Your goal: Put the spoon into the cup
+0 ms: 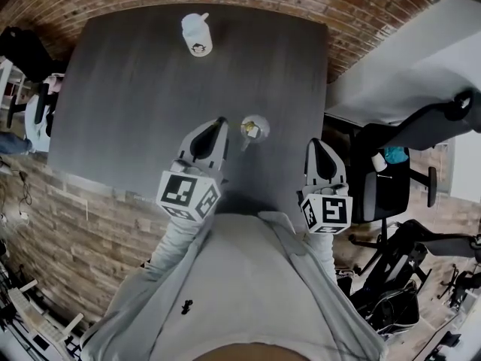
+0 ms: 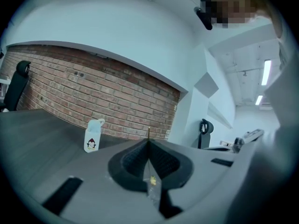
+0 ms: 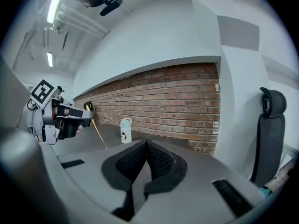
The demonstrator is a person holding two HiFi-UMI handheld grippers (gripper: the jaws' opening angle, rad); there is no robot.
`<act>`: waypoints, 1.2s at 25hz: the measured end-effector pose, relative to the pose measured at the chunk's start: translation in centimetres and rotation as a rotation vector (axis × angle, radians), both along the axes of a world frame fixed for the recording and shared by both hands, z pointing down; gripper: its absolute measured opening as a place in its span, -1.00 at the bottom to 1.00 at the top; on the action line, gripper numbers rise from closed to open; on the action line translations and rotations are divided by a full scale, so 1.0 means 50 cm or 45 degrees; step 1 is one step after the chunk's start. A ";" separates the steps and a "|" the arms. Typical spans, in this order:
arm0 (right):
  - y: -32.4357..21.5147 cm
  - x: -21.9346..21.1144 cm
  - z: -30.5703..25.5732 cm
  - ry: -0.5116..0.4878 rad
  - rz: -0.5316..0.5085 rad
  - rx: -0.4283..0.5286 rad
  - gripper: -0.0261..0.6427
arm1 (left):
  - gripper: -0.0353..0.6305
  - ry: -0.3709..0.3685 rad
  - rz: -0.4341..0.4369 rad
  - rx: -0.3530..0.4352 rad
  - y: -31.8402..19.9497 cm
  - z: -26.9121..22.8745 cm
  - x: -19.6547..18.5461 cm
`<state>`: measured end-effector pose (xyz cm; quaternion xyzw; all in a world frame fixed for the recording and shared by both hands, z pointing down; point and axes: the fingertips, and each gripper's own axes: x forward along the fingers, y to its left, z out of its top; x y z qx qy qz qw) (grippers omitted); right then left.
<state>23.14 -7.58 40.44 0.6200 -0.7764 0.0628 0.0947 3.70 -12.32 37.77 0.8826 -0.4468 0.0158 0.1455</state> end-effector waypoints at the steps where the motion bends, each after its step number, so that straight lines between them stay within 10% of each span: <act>1: 0.000 -0.002 0.001 0.002 -0.002 -0.001 -0.87 | -0.83 0.001 0.003 -0.005 0.001 0.003 0.001; 30: -0.026 -0.046 0.098 -0.001 -0.020 -0.168 -0.87 | -0.83 -0.051 0.126 -0.225 -0.054 0.192 0.063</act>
